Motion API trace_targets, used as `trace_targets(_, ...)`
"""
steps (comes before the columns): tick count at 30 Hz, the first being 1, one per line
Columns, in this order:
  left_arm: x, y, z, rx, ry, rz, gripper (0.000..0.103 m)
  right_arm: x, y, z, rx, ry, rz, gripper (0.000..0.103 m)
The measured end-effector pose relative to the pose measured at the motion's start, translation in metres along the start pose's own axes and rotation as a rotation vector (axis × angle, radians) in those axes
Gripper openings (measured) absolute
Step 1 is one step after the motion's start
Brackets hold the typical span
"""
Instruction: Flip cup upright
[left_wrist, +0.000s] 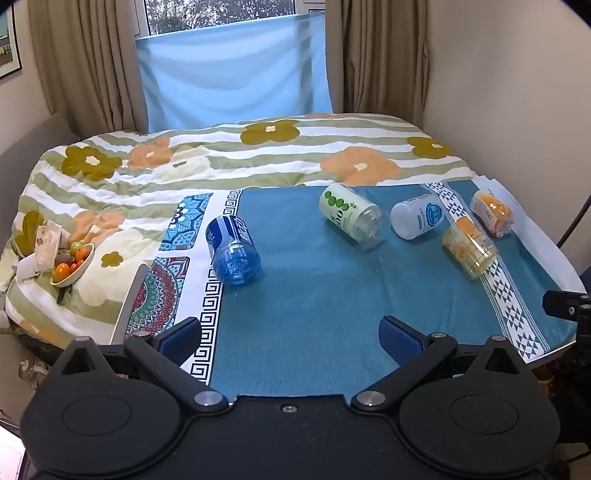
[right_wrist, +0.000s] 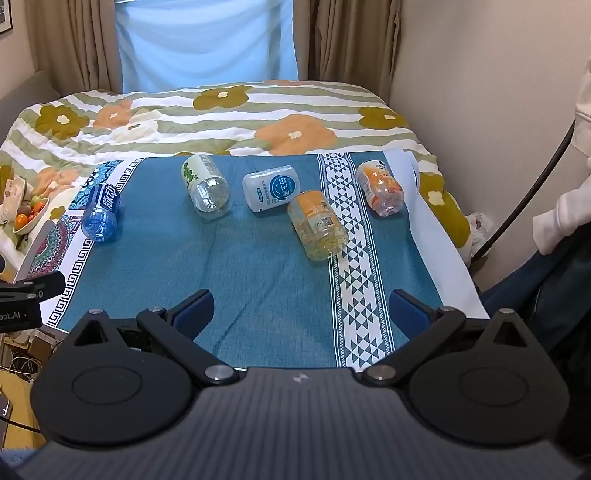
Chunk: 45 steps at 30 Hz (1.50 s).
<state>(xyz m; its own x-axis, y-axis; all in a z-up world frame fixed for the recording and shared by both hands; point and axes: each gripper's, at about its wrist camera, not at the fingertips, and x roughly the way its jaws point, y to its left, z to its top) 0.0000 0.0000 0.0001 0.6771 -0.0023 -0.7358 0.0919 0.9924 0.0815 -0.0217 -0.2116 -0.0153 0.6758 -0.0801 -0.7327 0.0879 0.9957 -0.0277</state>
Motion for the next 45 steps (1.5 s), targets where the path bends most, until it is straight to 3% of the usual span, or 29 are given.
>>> trace_targets(45, -0.0052, 0.0024, 0.0039, -0.016, -0.026, 0.017, 0.103, -0.0034, 0.0025, 0.0013, 0.0, -0.007, 0.002, 0.103)
